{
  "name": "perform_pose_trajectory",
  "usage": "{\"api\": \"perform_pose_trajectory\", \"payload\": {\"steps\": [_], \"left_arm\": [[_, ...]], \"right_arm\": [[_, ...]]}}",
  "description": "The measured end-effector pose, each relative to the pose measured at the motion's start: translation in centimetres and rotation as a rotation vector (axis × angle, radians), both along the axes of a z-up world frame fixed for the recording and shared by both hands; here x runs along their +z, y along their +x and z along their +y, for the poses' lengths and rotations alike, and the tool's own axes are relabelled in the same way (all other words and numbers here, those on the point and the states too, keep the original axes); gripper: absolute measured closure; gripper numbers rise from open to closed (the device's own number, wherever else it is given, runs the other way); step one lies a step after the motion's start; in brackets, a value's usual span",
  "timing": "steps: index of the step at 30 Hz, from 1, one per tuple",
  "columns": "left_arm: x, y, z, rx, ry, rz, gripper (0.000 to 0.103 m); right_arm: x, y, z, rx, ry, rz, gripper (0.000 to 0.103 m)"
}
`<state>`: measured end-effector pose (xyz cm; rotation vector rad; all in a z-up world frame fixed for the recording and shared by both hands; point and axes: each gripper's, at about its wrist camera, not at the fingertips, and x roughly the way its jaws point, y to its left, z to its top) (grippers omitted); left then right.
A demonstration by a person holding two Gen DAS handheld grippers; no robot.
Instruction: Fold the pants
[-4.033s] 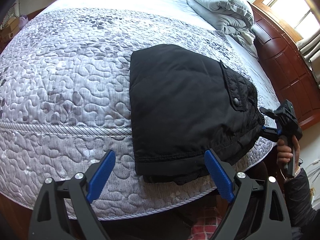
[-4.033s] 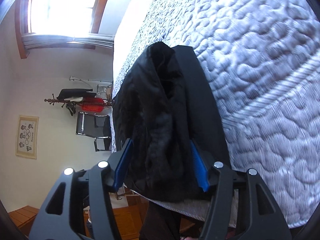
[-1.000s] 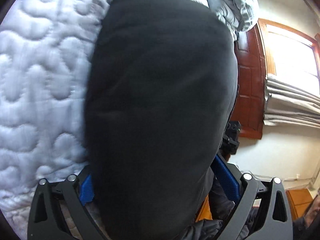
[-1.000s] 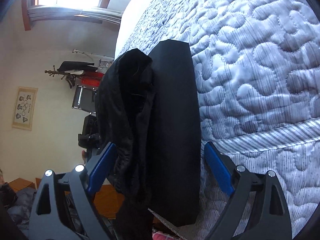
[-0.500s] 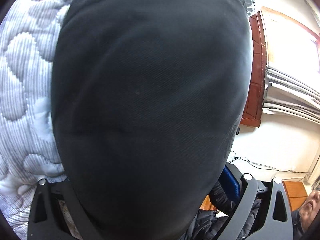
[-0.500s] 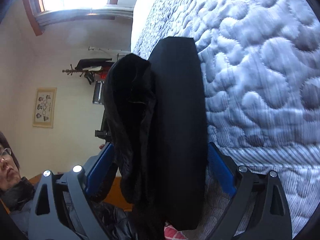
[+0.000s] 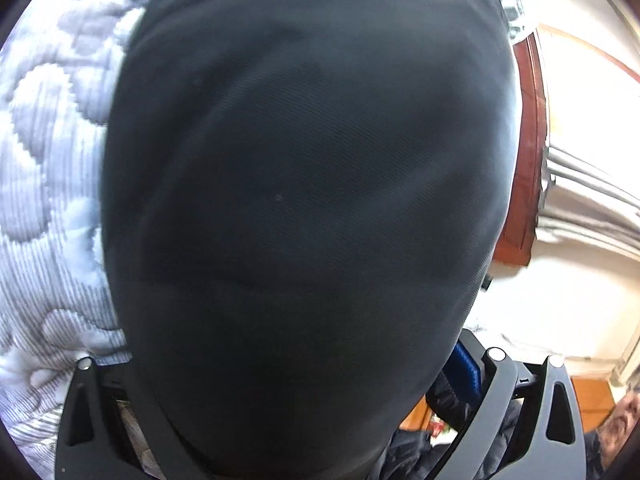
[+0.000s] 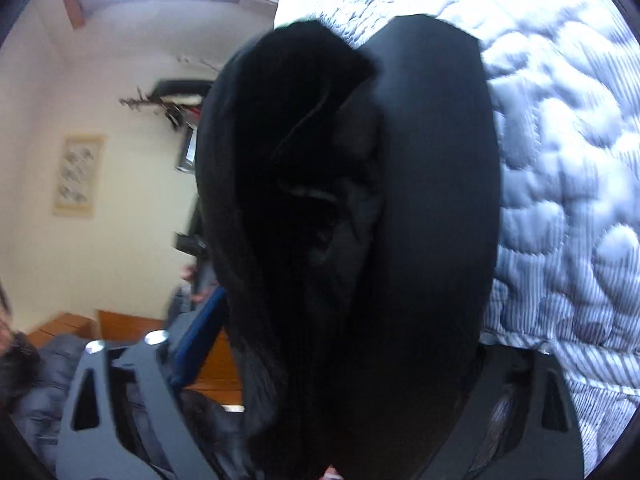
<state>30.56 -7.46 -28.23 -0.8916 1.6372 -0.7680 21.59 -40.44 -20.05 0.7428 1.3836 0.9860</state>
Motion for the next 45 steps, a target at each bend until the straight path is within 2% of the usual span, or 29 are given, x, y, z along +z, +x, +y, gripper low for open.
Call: {"api": "perform_pose_trajectory", "payload": {"steps": [1,2,3,5,6,7,8,10,13,16,21,22,24,29,32,36,42,45], "left_arm": [[0.1,-0.3,0.4,0.02,0.008,-0.003,0.003],[0.3,-0.5,0.4,0.031,0.013,-0.006,0.003],[0.4,-0.6,0.5,0.04,0.019,-0.012,0.004],[0.9,-0.9,0.7,0.055,0.041,-0.024,0.007],[1.2,-1.1,0.8,0.063,0.049,-0.032,0.013],[1.5,-1.3,1.0,0.071,0.049,-0.047,0.022],[1.9,-1.4,1.2,0.076,0.044,-0.059,0.026],[2.5,-1.8,1.4,0.08,0.034,-0.077,0.044],[3.6,-1.7,1.8,0.081,0.02,-0.107,0.06],[3.8,-1.0,1.8,0.091,-0.002,-0.134,0.068],[5.2,0.7,1.7,0.13,-0.051,-0.182,0.071],[6.2,1.0,1.6,0.138,-0.059,-0.207,0.071],[7.5,2.1,2.2,0.156,-0.069,-0.246,0.071],[10.6,5.6,3.4,0.186,-0.053,-0.33,0.071],[11.5,7.8,4.6,0.201,-0.041,-0.364,0.07],[11.2,10.3,5.7,0.217,-0.016,-0.366,0.07],[7.2,13.2,6.9,0.22,0.035,-0.274,0.068],[4.9,13.9,7.4,0.223,0.038,-0.235,0.062]], "right_arm": [[0.3,-0.1,0.0,-0.006,-0.018,-0.009,0.033],[0.5,-0.1,-0.3,-0.018,-0.011,-0.006,0.044],[0.8,-0.2,-0.4,-0.029,-0.004,-0.006,0.049],[1.7,-0.5,-0.6,-0.043,-0.018,-0.021,0.059],[2.2,-0.7,-0.5,-0.045,-0.031,-0.038,0.063],[2.9,-1.0,-0.3,-0.047,-0.044,-0.055,0.064],[3.4,-1.2,-0.4,-0.048,-0.051,-0.068,0.066],[4.7,-1.6,-0.2,-0.05,-0.066,-0.097,0.068],[6.4,-2.0,0.1,-0.048,-0.092,-0.146,0.069],[7.6,-2.3,0.2,-0.057,-0.094,-0.177,0.07],[10.5,-1.4,0.9,-0.062,-0.104,-0.249,0.07],[10.6,-0.8,1.3,-0.058,-0.104,-0.265,0.07],[12.0,1.1,2.5,-0.052,-0.097,-0.294,0.07],[13.3,5.6,3.6,-0.036,-0.07,-0.339,0.07],[13.5,9.0,4.4,-0.025,-0.058,-0.345,0.07],[12.1,13.3,5.6,-0.01,-0.049,-0.302,0.07],[6.6,18.0,6.7,0.006,-0.073,-0.168,0.069],[4.0,18.8,6.8,-0.009,-0.097,-0.119,0.066]]}}
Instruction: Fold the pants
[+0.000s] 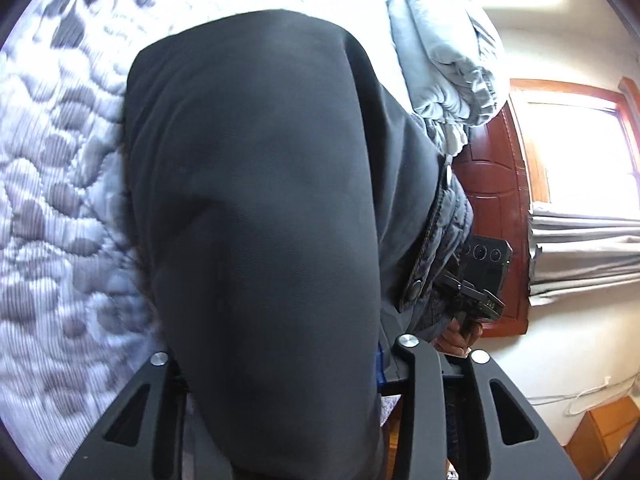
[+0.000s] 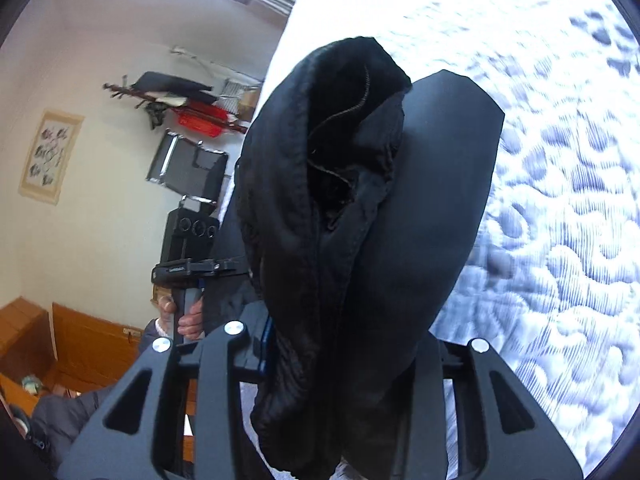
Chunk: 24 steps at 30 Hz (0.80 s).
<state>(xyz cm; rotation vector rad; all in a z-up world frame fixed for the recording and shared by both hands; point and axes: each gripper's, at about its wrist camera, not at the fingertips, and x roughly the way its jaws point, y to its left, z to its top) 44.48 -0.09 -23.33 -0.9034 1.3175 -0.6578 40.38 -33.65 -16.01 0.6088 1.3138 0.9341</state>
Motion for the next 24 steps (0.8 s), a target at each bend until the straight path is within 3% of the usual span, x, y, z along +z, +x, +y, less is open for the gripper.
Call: {"api": "perform_pose_trajectory", "payload": {"steps": [5,8,12,17,19,21,24], "left_arm": [[-1.2,0.1,0.6,-0.007,-0.051,-0.008,0.051],[-2.4,0.5,1.0,-0.006,-0.047,-0.01,0.042],[-2.1,1.6,-1.4,0.0,-0.031,-0.02,0.033],[-1.5,1.1,-0.6,0.02,0.012,-0.04,0.017],[-0.6,0.2,-0.1,0.034,0.063,-0.064,0.01],[0.7,-0.8,0.0,0.049,0.143,-0.106,0.007],[2.8,-2.7,-0.1,0.094,0.273,-0.175,0.004]], "right_arm": [[-2.9,0.1,-2.1,-0.047,0.065,0.054,0.062],[-4.0,-0.1,-2.9,-0.077,0.087,0.078,0.054],[-5.0,-0.7,-3.6,-0.1,0.095,0.094,0.039],[-5.0,-1.5,-5.8,-0.141,0.089,0.083,0.033],[-4.2,-1.9,-5.9,-0.174,0.023,0.051,0.029],[-2.8,-3.8,-6.6,-0.211,-0.066,-0.013,0.016],[-0.6,-6.0,-6.8,-0.248,-0.168,-0.11,0.012]]}}
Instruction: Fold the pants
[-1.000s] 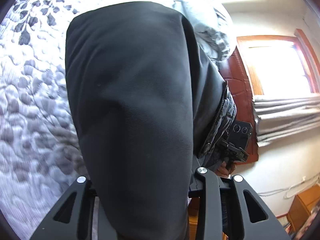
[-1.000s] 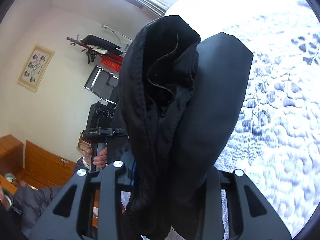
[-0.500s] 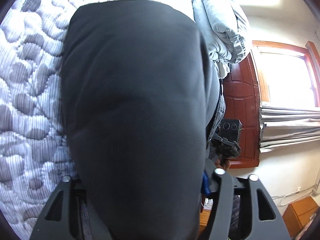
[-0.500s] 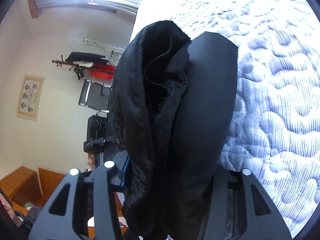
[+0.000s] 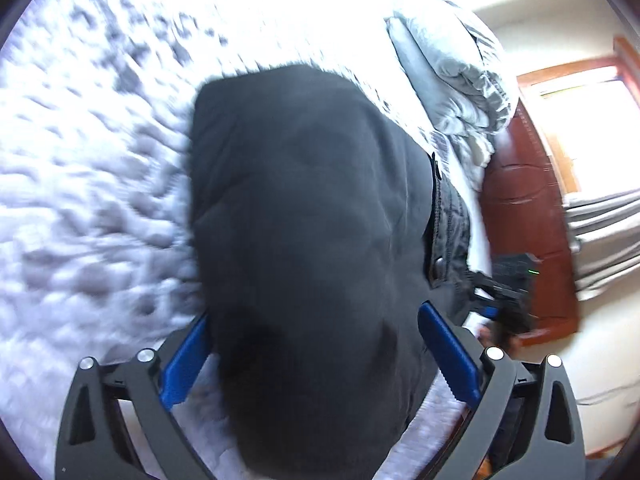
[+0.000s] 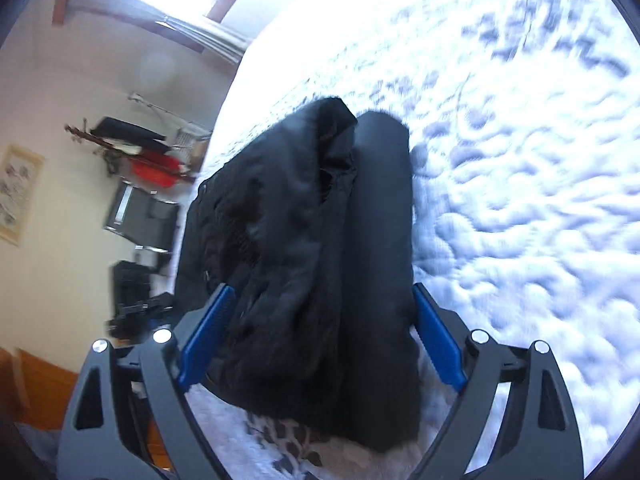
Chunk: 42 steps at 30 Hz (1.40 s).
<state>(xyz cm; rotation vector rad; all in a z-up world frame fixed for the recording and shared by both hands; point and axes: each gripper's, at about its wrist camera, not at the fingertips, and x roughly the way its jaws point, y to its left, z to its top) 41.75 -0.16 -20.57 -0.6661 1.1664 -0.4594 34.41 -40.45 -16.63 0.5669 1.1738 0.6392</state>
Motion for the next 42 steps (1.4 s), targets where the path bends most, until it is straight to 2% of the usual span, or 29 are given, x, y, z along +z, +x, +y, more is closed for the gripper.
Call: {"api": "perform_pose_trajectory", "payload": {"steps": [2,5,11,17,22,26,34,42], "left_arm": [[1.5,-1.5,-0.6,0.025,0.096,-0.048,0.004],[3.4,-3.1,-1.9,0.048,0.197,-0.115,0.004],[5.8,-5.7,-4.0,0.068,0.304,-0.143,0.004],[8.3,-8.1,-5.3,0.066,0.344,-0.181,0.004],[10.4,-9.7,-6.2,0.096,0.456,-0.21,0.004],[11.8,-10.7,-6.9,0.094,0.499,-0.242,0.004],[14.1,-13.2,-7.5,0.119,0.499,-0.283,0.004],[14.2,-14.5,-7.7,0.123,0.509,-0.257,0.004]], "right_arm": [[1.4,-1.7,0.1,-0.032,-0.071,-0.044,0.012],[3.1,-4.0,0.4,-0.083,-0.111,-0.089,0.01],[6.0,-7.4,1.2,-0.181,-0.246,-0.136,0.009],[9.4,-9.5,2.6,-0.232,-0.412,-0.204,0.009],[11.7,-11.2,3.6,-0.253,-0.477,-0.228,0.009],[13.4,-12.4,4.8,-0.257,-0.55,-0.261,0.009],[16.1,-14.8,7.1,-0.276,-0.655,-0.282,0.008],[16.4,-16.0,8.6,-0.229,-0.636,-0.285,0.007]]}}
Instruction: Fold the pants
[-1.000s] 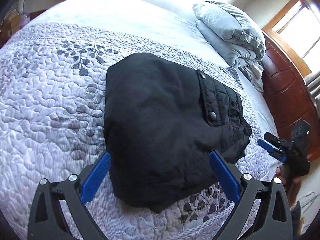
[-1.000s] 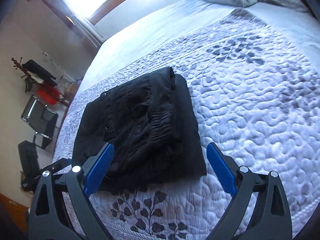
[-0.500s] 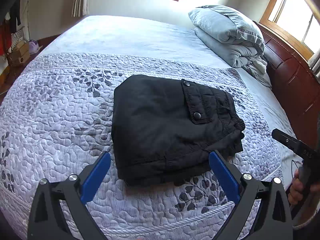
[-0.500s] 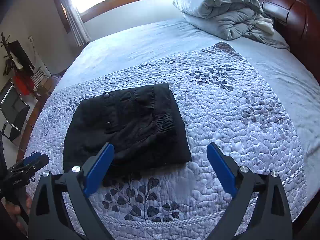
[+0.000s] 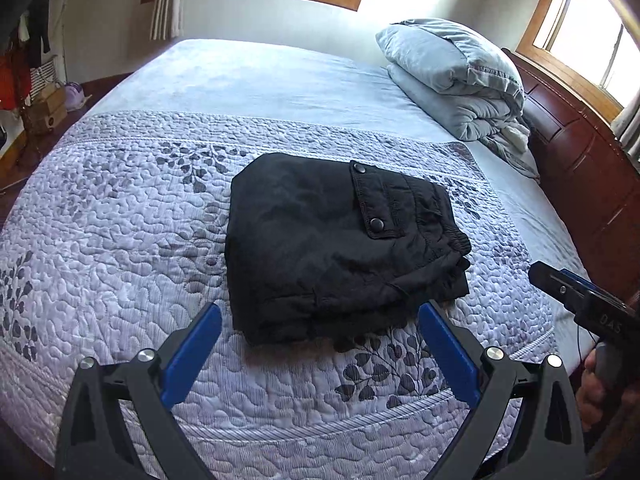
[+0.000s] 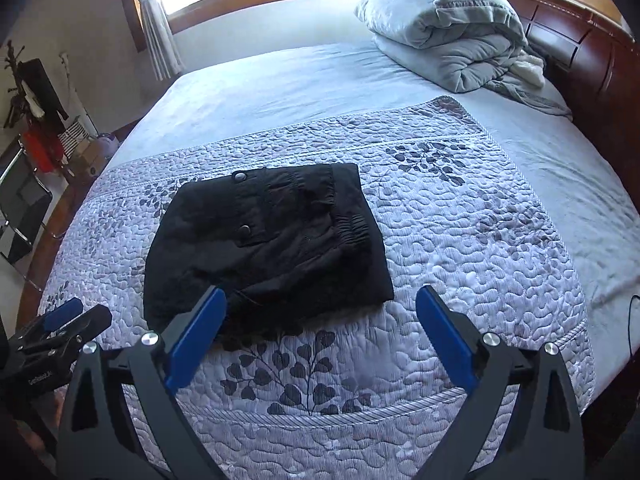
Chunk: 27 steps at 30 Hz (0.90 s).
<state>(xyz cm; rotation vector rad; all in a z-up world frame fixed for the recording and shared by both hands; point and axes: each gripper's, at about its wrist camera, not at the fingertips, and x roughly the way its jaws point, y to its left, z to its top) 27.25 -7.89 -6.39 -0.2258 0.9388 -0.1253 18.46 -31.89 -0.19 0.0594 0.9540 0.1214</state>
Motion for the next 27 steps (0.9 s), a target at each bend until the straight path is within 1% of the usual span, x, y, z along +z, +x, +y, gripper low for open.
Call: {"api": "perform_pose_trajectory", "payload": {"steps": [3,6,8,13,18,21,27], "left_arm": [[-0.2,0.0,0.0,0.015,0.019,0.004,0.004],[-0.3,0.1,-0.1,0.019,0.036,0.016,0.004],[-0.3,0.1,-0.3,0.014,0.04,0.006,0.004],[-0.4,0.4,-0.8,0.0,0.035,0.005,0.004],[-1.3,0.7,-1.0,-0.006,0.043,0.027,0.004],[-1.7,0.8,-1.1,-0.004,0.055,0.036,0.004],[-1.7,1.3,-1.0,0.006,0.048,0.035,0.004]], "right_arm": [[0.0,-0.1,0.4,-0.001,-0.027,0.0,0.007],[-0.1,-0.1,0.6,0.002,-0.03,0.004,0.007],[-0.2,0.0,0.6,0.003,-0.032,0.006,0.007],[-0.6,0.2,0.6,-0.002,-0.034,0.017,0.007],[-1.2,0.6,0.5,-0.007,-0.035,0.034,0.007],[-1.5,0.7,0.5,-0.005,-0.038,0.04,0.006],[-1.6,0.7,0.4,-0.009,-0.039,0.04,0.006]]}}
